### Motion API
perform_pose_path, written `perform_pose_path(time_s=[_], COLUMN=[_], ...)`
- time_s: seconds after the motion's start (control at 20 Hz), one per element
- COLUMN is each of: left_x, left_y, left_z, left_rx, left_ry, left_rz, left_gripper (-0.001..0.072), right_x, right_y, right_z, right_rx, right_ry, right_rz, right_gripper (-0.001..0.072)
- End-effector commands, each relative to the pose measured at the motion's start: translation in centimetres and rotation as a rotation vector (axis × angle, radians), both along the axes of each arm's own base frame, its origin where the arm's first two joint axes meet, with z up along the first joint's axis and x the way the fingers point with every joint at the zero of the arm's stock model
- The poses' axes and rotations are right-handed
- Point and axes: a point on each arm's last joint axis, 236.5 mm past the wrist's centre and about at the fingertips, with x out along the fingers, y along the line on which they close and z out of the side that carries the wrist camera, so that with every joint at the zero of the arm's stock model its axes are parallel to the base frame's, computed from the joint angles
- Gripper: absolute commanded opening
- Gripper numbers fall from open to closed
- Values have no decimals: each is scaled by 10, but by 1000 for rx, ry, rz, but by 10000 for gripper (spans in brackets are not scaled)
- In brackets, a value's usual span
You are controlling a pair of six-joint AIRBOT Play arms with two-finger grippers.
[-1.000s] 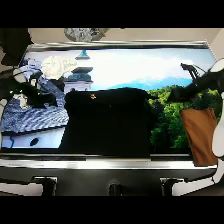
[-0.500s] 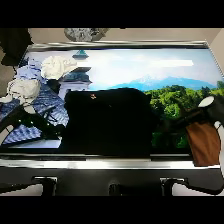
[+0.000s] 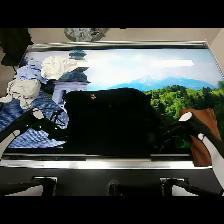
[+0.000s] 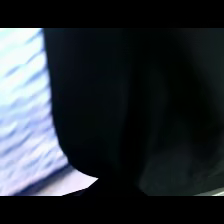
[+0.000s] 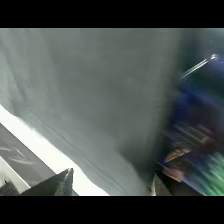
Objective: Fold the shirts.
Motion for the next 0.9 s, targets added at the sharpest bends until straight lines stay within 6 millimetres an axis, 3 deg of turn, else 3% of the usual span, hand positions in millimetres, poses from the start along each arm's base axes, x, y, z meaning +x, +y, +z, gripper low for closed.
perform_pose_path(time_s=[0.0, 0.05, 0.15, 0.25, 0.4, 0.55, 0.65, 0.75, 0.85], left_x=[1, 0, 3, 11, 20, 1, -30, -74, -89], left_y=[-18, -22, -30, -56, -140, -235, -297, -338, -349], left_z=[7, 10, 20, 41, 84, 111, 114, 98, 84], left_rx=[-6, -7, -20, -112, -395, -567, -615, -607, -582], left_ry=[-61, -72, -106, -145, -199, -263, -309, -312, -288], left_rz=[-86, -101, -117, -84, -17, -36, -68, -124, -116], left_gripper=[33, 33, 33, 32, 32, 32, 34, 63, 369], right_x=[12, 14, 29, 60, 150, 222, 237, 232, 219], right_y=[18, 21, 15, -10, -86, -163, -194, -203, -197], right_z=[-17, -17, -11, 7, 63, 141, 168, 166, 151], right_rx=[-79, -85, -93, -147, -299, -403, -440, -442, -434], right_ry=[-79, -87, -135, -220, -444, -703, -777, -744, -668], right_rz=[14, 15, 29, 47, -118, -326, -411, -450, -404], right_gripper=[318, 23, 32, 32, 33, 33, 34, 34, 34])
